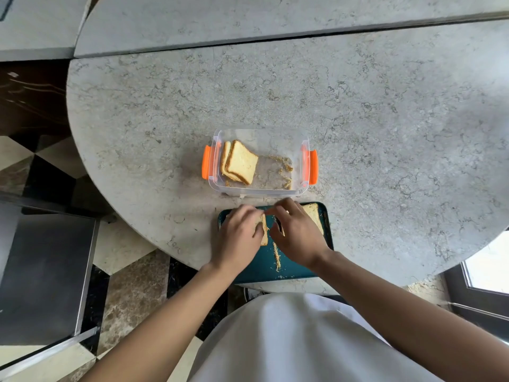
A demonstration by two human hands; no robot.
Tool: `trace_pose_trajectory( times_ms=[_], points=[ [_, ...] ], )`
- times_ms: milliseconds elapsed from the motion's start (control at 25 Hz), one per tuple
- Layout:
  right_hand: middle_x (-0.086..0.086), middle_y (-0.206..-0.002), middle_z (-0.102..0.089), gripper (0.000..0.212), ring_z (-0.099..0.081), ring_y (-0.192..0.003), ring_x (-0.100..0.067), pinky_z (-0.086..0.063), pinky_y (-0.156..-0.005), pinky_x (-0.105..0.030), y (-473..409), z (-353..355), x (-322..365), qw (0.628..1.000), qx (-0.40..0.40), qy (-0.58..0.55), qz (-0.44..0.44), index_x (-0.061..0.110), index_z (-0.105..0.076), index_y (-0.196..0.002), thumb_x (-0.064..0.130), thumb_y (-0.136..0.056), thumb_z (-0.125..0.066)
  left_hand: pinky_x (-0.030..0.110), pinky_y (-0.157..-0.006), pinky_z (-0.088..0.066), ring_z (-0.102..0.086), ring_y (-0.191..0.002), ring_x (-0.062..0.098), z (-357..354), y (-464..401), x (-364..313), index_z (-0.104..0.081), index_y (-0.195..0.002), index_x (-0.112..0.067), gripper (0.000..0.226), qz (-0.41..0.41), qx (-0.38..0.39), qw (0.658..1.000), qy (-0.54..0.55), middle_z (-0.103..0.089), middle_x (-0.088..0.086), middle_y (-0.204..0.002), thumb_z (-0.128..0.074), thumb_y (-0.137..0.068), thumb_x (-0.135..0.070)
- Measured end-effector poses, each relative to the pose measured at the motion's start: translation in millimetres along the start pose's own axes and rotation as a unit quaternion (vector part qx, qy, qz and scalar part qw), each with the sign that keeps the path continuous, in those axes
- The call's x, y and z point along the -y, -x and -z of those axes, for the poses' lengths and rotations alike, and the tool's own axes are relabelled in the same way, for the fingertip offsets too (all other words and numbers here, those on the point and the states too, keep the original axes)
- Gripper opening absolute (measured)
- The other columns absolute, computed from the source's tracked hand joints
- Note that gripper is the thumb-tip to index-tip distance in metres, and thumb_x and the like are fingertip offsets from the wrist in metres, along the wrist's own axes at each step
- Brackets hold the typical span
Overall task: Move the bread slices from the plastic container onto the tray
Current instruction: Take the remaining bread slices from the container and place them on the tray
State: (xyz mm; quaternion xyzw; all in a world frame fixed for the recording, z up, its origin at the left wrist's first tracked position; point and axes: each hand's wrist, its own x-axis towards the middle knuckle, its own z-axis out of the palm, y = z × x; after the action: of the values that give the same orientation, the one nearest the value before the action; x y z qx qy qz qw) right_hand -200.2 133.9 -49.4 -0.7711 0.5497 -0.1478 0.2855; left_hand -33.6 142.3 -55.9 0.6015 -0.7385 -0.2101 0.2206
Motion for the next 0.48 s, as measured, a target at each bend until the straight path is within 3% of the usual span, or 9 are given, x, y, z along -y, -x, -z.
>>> trace_pose_trajectory(
  times_ms=[120, 240, 320, 400, 480],
  points=[
    [-0.012, -0.106, -0.062, 0.022, -0.062, -0.076, -0.021, -0.052, -0.069, -0.031, -33.0, 17.3, 17.1, 0.996, -0.052, -0.058, 0.045, 0.002, -0.068, -0.110, 0.002, -0.090, -0.060, 0.011, -0.074, -0.047, -0.063, -0.081, 0.013, 30.1, -33.5, -6.7, -0.070, -0.104, -0.007, 0.018, 0.020, -0.104, 0.993, 0.057, -0.070, 0.004, -0.098, -0.066, -0.087, -0.003],
    [-0.009, -0.100, -0.067, 0.018, -0.061, -0.071, -0.017, -0.049, -0.069, -0.028, -77.0, 26.7, 28.5, 0.991, -0.088, -0.091, 0.035, 0.005, -0.069, -0.107, 0.007, -0.091, -0.061, 0.022, -0.082, -0.053, -0.066, -0.091, 0.013, 50.8, -76.9, -0.8, -0.067, -0.116, -0.008, 0.031, 0.131, -0.116, 0.979, 0.109, -0.071, 0.005, -0.109, -0.061, -0.087, 0.000],
    [-0.009, -0.104, -0.071, 0.026, -0.068, -0.088, -0.024, -0.053, -0.078, -0.034, -111.7, 27.1, 29.9, 0.993, -0.042, -0.103, -0.050, 0.009, -0.065, -0.116, 0.020, -0.093, -0.062, 0.029, -0.090, -0.051, -0.064, -0.104, 0.014, 57.4, -101.3, 3.2, -0.063, -0.123, -0.008, 0.040, 0.227, -0.078, 0.958, 0.158, -0.071, 0.001, -0.114, -0.054, -0.086, 0.004],
    [-0.012, -0.116, -0.071, 0.044, -0.066, -0.105, -0.029, -0.053, -0.085, -0.037, -141.8, 21.7, 27.4, 0.981, 0.033, -0.107, -0.161, 0.010, -0.056, -0.128, 0.038, -0.095, -0.061, 0.029, -0.081, -0.050, -0.064, -0.087, 0.001, 59.9, -116.9, 3.1, -0.070, -0.100, -0.018, 0.037, 0.306, -0.049, 0.924, 0.225, -0.068, -0.021, -0.086, -0.046, -0.084, 0.006],
    [-0.017, -0.126, -0.065, 0.061, -0.061, -0.115, -0.034, -0.049, -0.083, -0.037, -164.4, 10.9, 24.2, 0.963, 0.082, -0.107, -0.234, 0.008, -0.047, -0.134, 0.052, -0.094, -0.058, 0.026, -0.068, -0.049, -0.054, -0.064, -0.005, 57.2, -125.6, 3.6, -0.057, -0.067, -0.033, 0.044, 0.376, -0.040, 0.891, 0.252, -0.055, -0.023, -0.063, -0.042, -0.083, 0.004]
  ],
)
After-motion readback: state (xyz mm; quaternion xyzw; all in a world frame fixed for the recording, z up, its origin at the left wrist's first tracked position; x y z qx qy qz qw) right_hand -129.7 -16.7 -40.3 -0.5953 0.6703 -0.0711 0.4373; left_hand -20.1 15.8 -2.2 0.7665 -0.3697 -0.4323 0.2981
